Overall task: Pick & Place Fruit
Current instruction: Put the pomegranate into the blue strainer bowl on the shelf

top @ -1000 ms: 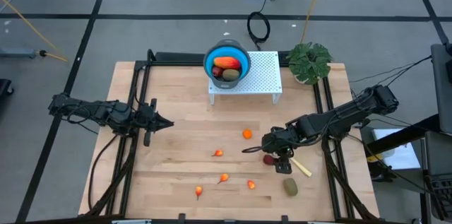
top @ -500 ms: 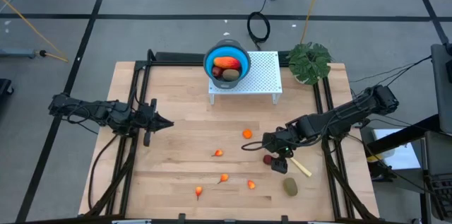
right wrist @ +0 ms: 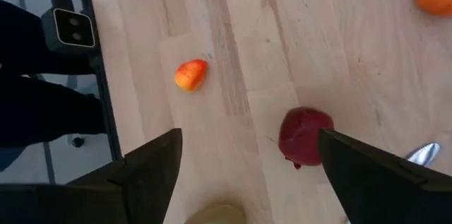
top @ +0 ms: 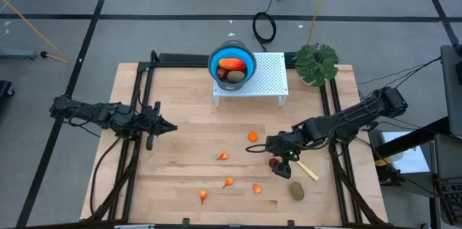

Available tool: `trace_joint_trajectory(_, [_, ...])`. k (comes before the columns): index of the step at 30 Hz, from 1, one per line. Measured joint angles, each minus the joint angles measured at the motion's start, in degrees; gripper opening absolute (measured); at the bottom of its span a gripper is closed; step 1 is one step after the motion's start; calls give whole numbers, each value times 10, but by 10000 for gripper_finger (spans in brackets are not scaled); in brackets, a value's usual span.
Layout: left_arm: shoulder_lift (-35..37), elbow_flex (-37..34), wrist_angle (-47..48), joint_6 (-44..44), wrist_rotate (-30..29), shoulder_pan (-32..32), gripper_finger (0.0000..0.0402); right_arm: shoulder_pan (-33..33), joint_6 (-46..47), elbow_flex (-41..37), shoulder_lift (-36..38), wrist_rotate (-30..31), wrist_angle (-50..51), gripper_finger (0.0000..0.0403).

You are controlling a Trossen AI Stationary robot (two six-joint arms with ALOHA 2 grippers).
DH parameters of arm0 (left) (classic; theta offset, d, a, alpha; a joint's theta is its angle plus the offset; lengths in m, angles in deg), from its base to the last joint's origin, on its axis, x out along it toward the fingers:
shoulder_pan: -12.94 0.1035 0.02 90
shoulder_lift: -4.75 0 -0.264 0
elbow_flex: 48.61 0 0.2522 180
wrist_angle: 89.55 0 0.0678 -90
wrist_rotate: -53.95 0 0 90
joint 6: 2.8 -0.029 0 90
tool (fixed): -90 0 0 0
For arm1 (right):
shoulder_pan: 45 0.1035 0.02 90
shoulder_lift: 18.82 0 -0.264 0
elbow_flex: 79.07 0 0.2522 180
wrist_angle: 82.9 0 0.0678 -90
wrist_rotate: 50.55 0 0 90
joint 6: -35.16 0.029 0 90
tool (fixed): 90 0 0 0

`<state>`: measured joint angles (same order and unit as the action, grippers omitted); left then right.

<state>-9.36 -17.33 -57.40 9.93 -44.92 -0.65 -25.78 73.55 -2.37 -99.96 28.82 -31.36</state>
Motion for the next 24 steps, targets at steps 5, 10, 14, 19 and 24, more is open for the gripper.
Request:
trace_joint_trajectory(5, [0, 0, 0, 0, 0, 0, 6, 0, -17, 0, 0, 16, 24, 318])
trace_joint_trajectory(10, [0, 0, 3, -2, 0, 0, 6, 0, -22, 0, -2, 79, 33, 318])
trace_joint_trajectory(14, [0, 0, 9, -2, 0, 0, 6, 1, -39, 0, -26, 87, 29, 318])
trace_joint_trajectory(19, [0, 0, 15, 0, 0, 0, 6, 4, -50, 0, -72, 77, 28, 318])
trace_joint_trajectory(24, [0, 0, 16, -1, 0, 0, 6, 4, -44, 0, -107, 106, 32, 318])
